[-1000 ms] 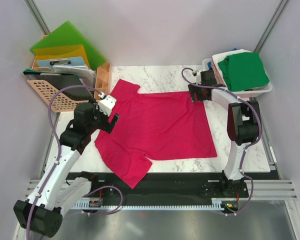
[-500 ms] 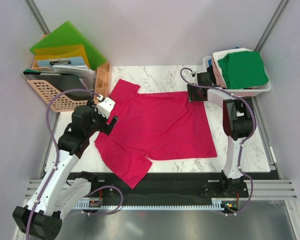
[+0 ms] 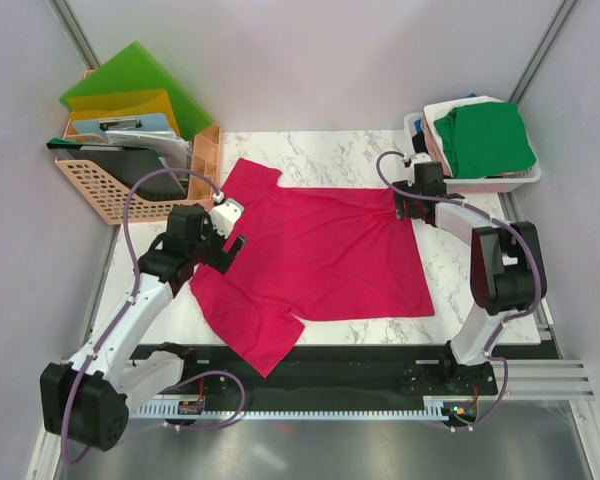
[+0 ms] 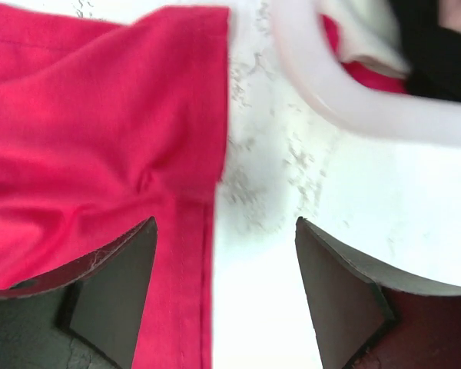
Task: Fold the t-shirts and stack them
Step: Flatten out the tshirt
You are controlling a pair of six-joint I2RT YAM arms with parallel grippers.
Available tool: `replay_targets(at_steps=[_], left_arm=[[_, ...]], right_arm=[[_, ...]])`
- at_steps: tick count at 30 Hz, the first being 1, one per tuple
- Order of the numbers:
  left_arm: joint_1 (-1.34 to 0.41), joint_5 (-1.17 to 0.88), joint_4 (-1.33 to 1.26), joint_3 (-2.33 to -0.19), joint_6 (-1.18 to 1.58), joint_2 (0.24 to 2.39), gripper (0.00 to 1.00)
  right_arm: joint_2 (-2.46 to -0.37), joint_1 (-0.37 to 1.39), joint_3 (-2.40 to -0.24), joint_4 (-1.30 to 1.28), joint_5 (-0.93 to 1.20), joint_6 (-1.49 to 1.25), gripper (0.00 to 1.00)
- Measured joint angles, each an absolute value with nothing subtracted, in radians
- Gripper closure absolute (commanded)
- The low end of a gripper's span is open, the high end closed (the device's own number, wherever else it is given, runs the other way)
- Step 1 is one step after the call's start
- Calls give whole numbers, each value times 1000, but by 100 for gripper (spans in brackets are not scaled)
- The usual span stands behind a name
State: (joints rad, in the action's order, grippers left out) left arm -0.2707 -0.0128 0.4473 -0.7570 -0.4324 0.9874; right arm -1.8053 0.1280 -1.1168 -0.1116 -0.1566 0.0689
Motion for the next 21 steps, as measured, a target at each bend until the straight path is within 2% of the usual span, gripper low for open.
replay_targets(at_steps=[9,10,11,12,13,21], left_arm=[[-282,-67,443,-760,-432,1018,1],[-283,-70,442,-760,-432,1018,1],[-284,-73,439,-760,-432,1018,1],[-284,-74,437,-759,-432,1018,1],[-284,-75,433,-756,-432,1018,1],[-284,-80,414,-715,-432,1014,1]], right_arm=[[-1575,134,-987,-112,-167,153,19],[-1565,134,-977,-113,-166,163,24],[-1559,134,-969,-117,-162,170,60],[-1553,134,-959,-125,-153,187,90],[-1550,134,-950,-136,-139,196,100],[-1626,142,-997,-264,-41,204,100]])
